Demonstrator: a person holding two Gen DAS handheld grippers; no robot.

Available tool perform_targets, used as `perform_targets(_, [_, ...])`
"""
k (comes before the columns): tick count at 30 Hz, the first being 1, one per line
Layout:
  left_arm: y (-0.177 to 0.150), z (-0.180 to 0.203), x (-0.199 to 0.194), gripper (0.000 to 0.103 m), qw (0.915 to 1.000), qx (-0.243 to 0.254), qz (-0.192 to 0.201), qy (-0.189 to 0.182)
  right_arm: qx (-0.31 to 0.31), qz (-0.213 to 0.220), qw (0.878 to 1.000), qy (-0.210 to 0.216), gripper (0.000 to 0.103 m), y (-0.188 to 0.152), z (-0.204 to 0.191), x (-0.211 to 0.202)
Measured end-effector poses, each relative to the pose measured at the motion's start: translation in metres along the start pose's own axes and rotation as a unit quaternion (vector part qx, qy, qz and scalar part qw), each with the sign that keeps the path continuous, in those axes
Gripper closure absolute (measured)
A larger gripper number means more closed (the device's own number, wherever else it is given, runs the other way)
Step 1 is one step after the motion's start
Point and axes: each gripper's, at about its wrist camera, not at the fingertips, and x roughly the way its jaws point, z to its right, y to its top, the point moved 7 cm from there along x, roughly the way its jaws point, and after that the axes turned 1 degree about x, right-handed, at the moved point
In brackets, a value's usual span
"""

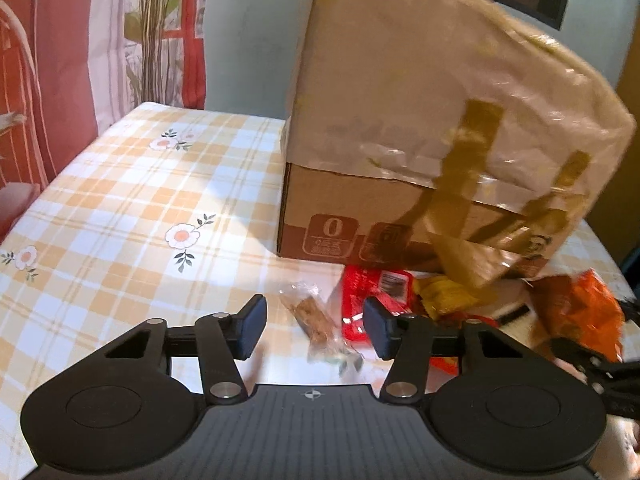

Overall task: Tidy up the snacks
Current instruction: 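Close the left tool on the small clear packet of brown candy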

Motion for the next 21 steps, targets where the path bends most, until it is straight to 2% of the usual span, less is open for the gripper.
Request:
perform_targets(7, [0.0,0.004,0.026,0.047,0.9997,-0.003,-0.017,0.015,0.004,0.0,1.0,0.002,0.028,0.0,0.001,0.0])
perform_targets(11, [-0.003,0.005,0.028,0.048,0.9997,0.0,-0.007,0.023,0.006,0.001,1.0,0.004,0.028,0.0,0.002,0.0])
perform_targets(14, [-0.005,0.007,0.026,0.064,0.9999,0.002,0.0,0.015,0.006,0.002,1.0,0.004,0.028,-0.001,0.001,0.0])
perform_targets(15, [-0.006,0.007,0.025,0.076,0.9999,0.006,0.001,0.015,0.007,0.002,1.0,0.004,0.028,-0.001,0.001,0.0])
perform_targets(16, [-0.008,0.007,0.025,0.084,0.9998,0.01,0.001,0.018,0.007,0.001,1.0,0.004,0.028,-0.001,0.001,0.0])
perform_targets(21, [-0.02,0.006,0.015,0.084,0.9999,0.01,0.008,0.003,0.009,0.001,1.0,0.005,0.028,0.0,0.001,0.0])
